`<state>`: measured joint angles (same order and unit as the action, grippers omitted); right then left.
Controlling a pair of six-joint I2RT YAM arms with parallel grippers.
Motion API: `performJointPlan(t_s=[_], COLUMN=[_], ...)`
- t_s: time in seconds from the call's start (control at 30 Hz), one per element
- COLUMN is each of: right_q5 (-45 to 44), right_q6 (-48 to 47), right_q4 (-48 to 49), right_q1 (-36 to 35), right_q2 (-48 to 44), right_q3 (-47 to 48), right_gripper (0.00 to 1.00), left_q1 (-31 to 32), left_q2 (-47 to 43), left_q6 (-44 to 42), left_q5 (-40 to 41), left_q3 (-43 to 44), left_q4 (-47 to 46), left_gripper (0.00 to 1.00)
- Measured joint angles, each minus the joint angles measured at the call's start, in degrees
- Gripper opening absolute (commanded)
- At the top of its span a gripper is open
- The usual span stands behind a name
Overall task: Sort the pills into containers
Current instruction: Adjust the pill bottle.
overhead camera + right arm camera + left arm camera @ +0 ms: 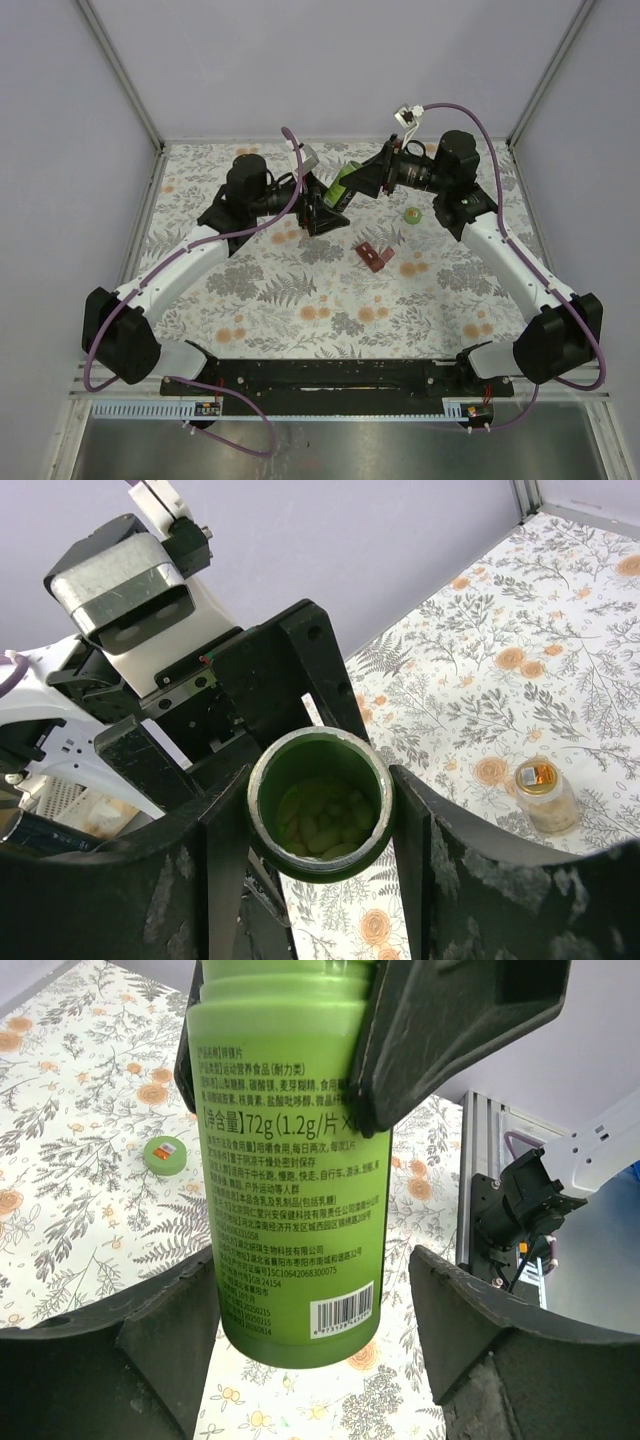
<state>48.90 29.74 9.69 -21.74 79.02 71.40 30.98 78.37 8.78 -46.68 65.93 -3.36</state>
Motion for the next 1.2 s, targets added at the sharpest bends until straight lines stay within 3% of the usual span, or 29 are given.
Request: performJointPlan(t_s=[0.27, 0.5, 0.87, 1.07, 1.2], right_q5=[-0.2, -0.1, -0.3, -0.4, -0.4], right_q6=[0.9, 1.6, 2.2, 2.6, 2.7], right_q4=[1.2, 1.8, 2.9, 3.8, 3.8], right_q1=[0.0, 0.0, 0.0, 0.2, 0.2], right_q2=[-0.2, -0.6, -0.7, -0.8, -0.8], right_q3=[-0.3, -1.0, -1.4, -1.7, -1.7], right_gripper=[0.02, 0.02, 0.02, 0.02, 0.02], left_q1=[0.0, 0.0, -0.2, -0.2, -0.2], left_q2=[0.0, 0.1, 0.1, 0.5, 0.7], left_q6=[2.3, 4.1, 5.6, 6.9, 7.6], left_q5=[0.0, 0.3, 0.5, 0.4, 0.4], left_q3=[-0.4, -0.4, -1.2, -1.2, -1.5], left_q4=[-3.3, -5.1, -7.5, -8.4, -9.3], left_gripper=[0.75, 0.58, 0.59, 0.53, 0.61])
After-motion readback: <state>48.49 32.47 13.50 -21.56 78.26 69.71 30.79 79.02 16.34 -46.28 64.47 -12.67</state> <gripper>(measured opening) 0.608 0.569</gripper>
